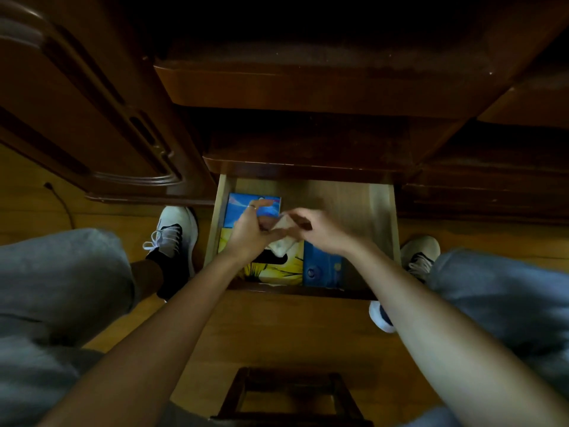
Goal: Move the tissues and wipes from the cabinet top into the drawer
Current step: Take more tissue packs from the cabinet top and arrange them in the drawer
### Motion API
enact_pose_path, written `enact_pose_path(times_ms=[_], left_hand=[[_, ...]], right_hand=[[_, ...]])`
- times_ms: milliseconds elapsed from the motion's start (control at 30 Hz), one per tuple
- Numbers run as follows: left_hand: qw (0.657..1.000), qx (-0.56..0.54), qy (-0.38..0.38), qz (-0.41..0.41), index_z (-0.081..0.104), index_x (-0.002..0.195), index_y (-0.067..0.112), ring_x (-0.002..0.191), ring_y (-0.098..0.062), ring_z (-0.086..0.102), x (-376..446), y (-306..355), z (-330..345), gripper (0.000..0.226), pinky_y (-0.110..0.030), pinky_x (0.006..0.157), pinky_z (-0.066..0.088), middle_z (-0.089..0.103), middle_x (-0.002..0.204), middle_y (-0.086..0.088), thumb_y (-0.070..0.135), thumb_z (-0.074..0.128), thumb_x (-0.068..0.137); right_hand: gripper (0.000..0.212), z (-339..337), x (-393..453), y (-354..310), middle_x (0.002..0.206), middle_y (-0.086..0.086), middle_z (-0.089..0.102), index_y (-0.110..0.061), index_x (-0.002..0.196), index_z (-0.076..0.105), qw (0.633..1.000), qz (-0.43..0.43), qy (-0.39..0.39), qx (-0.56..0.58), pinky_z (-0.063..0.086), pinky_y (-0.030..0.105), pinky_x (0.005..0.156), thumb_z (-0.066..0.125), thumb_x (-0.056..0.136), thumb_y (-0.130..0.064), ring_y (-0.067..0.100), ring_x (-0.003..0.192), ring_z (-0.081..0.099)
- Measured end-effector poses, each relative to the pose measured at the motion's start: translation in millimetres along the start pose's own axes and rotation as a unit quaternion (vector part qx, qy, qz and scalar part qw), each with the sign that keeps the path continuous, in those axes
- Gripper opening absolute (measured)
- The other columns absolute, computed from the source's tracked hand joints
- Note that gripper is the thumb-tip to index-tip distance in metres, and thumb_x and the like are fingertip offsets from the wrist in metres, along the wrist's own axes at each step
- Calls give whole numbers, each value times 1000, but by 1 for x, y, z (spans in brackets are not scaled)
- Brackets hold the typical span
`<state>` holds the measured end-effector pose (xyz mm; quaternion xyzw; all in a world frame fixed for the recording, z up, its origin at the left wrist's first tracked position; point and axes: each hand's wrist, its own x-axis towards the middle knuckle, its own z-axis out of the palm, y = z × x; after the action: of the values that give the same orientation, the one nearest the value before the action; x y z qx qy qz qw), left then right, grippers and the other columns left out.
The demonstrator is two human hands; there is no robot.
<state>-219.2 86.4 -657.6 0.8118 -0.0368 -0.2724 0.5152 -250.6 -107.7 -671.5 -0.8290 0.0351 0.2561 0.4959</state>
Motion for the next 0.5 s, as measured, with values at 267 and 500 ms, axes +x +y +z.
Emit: enact_pose_path(times_ms=[267, 500], left_hand=[[951, 296, 63, 60, 51, 140, 16, 132, -24, 46, 7, -41, -18, 53, -35, 106, 40, 53, 141, -7, 27, 70, 91], [877, 471, -11, 93, 23, 159, 17, 155, -29, 7, -1, -84, -8, 73, -45, 126, 2, 16, 167, -11, 42, 52, 96]], right_hand=[[28, -10, 52, 43, 106, -13, 58, -39, 113, 58, 957, 153, 245, -35, 46, 27, 71, 73, 90, -33, 9, 91, 57], [14, 2, 88, 74, 101, -6, 65, -29, 99, 63, 977, 149, 128, -82, 40, 20, 60, 74, 91, -32, 15, 91, 61]])
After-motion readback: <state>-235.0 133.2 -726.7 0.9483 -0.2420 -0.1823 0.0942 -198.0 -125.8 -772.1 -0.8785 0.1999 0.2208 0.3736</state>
